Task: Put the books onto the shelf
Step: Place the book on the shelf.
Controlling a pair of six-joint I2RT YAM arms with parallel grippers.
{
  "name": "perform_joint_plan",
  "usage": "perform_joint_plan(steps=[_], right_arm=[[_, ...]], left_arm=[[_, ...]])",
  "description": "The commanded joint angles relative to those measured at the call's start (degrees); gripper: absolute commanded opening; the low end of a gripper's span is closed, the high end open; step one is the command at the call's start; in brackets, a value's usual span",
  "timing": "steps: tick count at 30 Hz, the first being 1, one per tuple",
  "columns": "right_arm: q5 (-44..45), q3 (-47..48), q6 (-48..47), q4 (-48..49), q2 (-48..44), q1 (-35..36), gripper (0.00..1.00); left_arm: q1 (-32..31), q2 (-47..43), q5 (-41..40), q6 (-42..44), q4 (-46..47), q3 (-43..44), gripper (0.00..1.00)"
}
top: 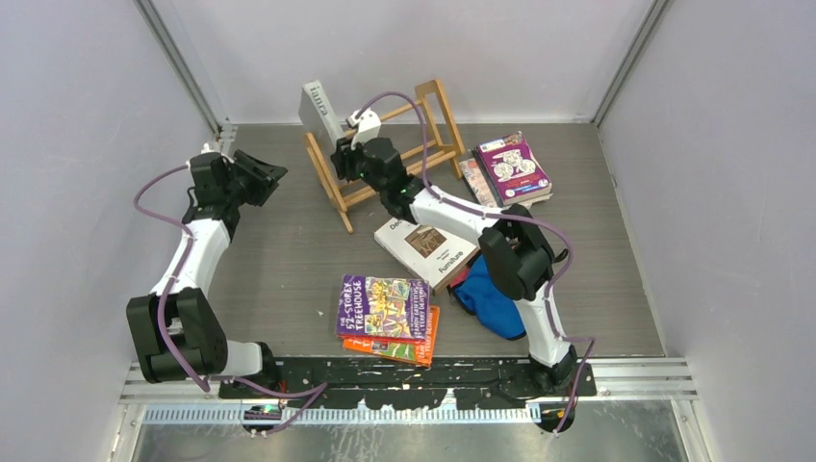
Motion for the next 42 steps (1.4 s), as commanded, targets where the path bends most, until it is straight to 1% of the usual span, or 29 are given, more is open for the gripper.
perform_joint_plan(steps=[1, 2, 6, 15, 26, 31, 33, 37, 38, 42], right_arm=[[2.45, -2.82, -1.32, 1.16, -1.90, 2.41, 0.51], [2.66, -3.51, -1.23, 1.39, -2.16, 2.66, 0.54], [3.72, -5.81, -1.04, 1.89, -3.51, 3.66, 0.58], [5.75, -8.91, -2.57, 2.36, -7.46, 4.46, 0.65], [6.11, -9.78, -4.58, 0.53, -13.80, 4.98, 0.68], [8.59, -13.41, -5.33, 1.26, -18.43, 5.96, 0.70], [11.27, -14.84, -5.09, -1.08, -21.53, 6.05, 0.70], [18.71, -17.86, -3.20, -10.19, -28.83, 6.00, 0.71], [20.65, -18.94, -2.30, -12.47, -30.88, 6.00, 0.73], [27.15, -24.30, 4.41, -22.69, -37.93, 5.99, 0.75]], left_arm=[[-0.73, -0.68, -0.66, 0.72, 3.92, 0.17, 0.47], [-0.81, -0.81, -0.63, 0.72, 3.87, 0.10, 0.47], [-1.20, -1.11, -0.81, 0.93, 3.48, -0.20, 0.47], [-1.89, -2.39, -1.29, 0.91, 2.58, -0.62, 0.47], [-2.61, -3.58, -2.47, 0.54, 1.48, -0.63, 0.48], [-2.63, -4.57, -3.10, 0.81, 0.34, -0.56, 0.48], [-2.63, -5.10, -3.17, 1.53, -0.72, -0.36, 0.48], [-2.62, -6.96, -2.69, 2.55, -1.83, -1.58, 0.49], [-2.65, -7.38, -2.28, 2.64, -1.88, -2.24, 0.49], [-2.57, -9.63, -0.06, 3.52, -2.50, -4.15, 0.49]])
